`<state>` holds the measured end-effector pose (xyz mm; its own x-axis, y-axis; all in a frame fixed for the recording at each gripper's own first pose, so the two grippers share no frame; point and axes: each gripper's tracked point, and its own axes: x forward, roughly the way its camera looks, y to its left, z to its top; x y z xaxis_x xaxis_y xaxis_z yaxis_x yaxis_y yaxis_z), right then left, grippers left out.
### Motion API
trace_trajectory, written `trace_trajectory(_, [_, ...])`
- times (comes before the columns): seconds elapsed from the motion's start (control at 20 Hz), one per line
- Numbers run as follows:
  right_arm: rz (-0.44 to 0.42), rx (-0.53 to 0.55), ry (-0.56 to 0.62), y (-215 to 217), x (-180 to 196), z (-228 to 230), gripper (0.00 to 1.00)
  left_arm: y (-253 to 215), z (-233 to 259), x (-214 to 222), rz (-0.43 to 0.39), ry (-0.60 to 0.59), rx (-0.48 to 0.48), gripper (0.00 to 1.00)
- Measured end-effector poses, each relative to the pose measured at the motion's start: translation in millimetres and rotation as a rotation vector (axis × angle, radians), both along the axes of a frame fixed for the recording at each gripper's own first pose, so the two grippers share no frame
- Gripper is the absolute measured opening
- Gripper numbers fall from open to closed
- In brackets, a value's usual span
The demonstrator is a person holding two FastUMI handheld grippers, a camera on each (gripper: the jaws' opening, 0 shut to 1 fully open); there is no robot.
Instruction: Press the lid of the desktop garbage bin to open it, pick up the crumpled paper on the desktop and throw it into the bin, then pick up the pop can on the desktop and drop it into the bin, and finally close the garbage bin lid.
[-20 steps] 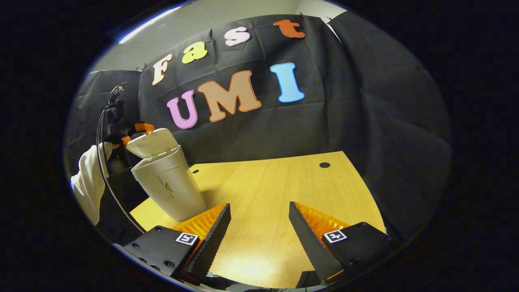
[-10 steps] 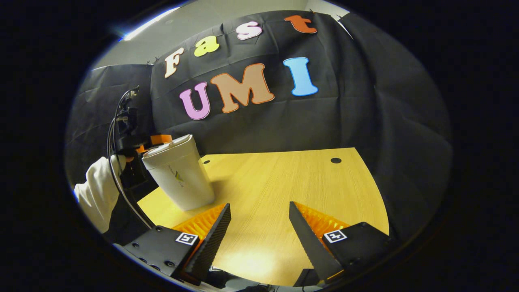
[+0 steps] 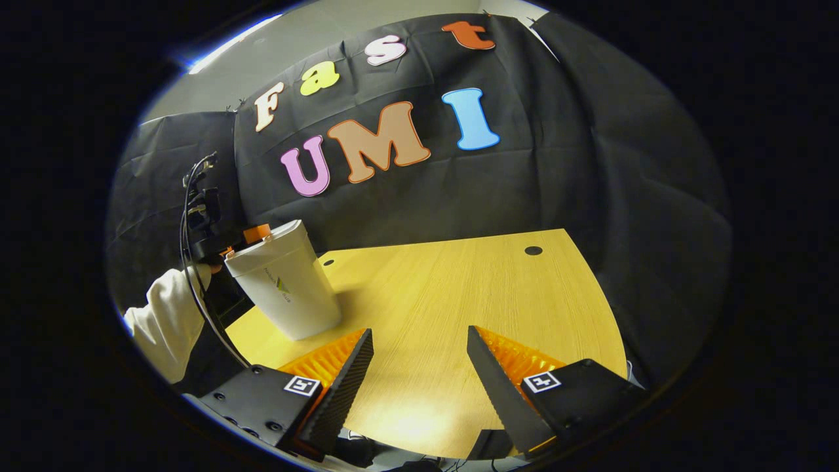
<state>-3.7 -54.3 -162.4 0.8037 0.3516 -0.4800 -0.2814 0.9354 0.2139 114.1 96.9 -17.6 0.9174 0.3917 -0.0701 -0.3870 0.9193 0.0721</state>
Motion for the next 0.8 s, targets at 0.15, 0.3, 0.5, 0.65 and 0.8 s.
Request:
trace_trajectory(0.15, [-0.015,0.017,0.003,-6.0,-2.4,-0.4,0.96,-3.4,-3.5,0.4,-0.014,-0.034,0.075,0.92])
trace_trajectory(0.3, [-0.018,0.014,0.001,-7.3,-3.5,-1.8,0.96,-9.2,-4.6,0.2,-0.067,-0.058,0.042,0.95])
trace_trajectory(0.5, [0.015,0.001,-0.007,-1.8,-6.6,0.2,0.96,-8.9,-0.2,1.4,-0.077,-0.041,0.042,0.95])
trace_trajectory(0.65, [0.034,0.002,-0.025,5.4,-6.4,5.1,0.96,-9.1,2.3,-2.2,-0.065,-0.025,0.037,0.94])
trace_trajectory(0.8, [0.039,0.013,-0.046,14.4,-3.1,12.8,0.96,-16.2,21.5,-10.5,-0.064,-0.066,0.052,0.94])
